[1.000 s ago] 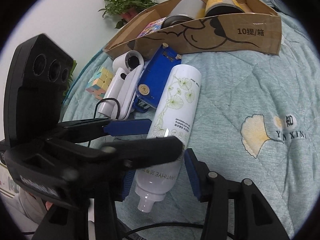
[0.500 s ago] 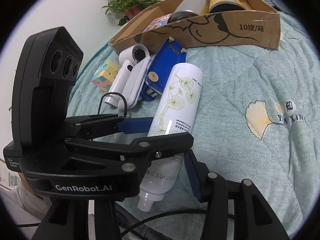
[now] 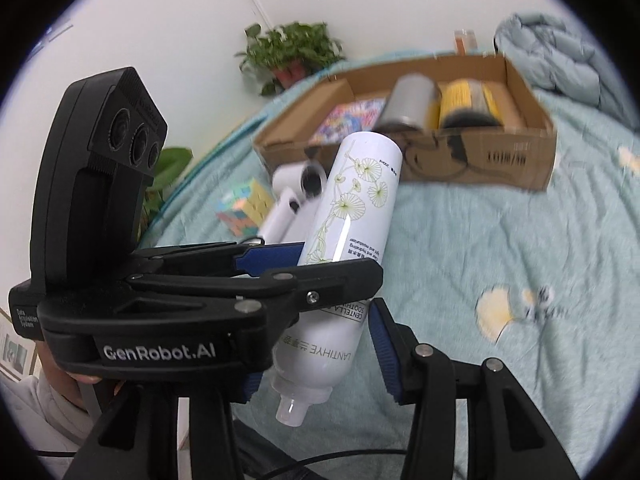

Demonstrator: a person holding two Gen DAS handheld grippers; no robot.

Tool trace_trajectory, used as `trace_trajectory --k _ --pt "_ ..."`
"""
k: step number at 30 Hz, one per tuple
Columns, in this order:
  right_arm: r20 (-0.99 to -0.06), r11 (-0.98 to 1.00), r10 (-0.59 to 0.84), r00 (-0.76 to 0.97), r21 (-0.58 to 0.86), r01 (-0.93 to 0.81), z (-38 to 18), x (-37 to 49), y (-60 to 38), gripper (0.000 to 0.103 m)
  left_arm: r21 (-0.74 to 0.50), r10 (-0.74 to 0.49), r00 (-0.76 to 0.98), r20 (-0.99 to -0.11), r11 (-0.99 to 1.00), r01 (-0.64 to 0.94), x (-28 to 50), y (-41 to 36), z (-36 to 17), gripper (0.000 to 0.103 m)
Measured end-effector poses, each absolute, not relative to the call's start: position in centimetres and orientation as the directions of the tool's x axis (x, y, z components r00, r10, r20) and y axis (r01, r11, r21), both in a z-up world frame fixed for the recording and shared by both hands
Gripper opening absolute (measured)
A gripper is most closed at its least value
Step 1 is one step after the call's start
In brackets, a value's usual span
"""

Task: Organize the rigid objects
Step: 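Lift the spray bottle with both grippers and carry it over the box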

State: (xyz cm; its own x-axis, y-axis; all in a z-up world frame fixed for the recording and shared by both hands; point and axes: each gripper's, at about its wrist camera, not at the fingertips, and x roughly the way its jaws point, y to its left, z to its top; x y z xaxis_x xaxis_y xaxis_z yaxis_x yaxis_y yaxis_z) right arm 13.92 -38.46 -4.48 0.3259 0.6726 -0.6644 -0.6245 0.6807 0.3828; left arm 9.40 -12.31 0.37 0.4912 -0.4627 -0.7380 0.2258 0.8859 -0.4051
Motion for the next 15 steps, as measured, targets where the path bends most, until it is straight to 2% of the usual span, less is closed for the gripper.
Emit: trace_trajectory --k 7,15 --pt "-0.612 0.682 0.685 0.395 0.348 -0.644 0.1 16.0 -39.0 0.045 -0.401 -0.482 0.546 -0.685 0.876 0.269 12.6 -12.7 5.7 0.046" --pt "-0.561 0.699 0.676 0.478 0.284 -0.656 4.7 21.6 -38.6 0.044 -0.415 -0.518 0.589 -0.620 0.854 0.315 20.0 -14.1 11.6 0.045"
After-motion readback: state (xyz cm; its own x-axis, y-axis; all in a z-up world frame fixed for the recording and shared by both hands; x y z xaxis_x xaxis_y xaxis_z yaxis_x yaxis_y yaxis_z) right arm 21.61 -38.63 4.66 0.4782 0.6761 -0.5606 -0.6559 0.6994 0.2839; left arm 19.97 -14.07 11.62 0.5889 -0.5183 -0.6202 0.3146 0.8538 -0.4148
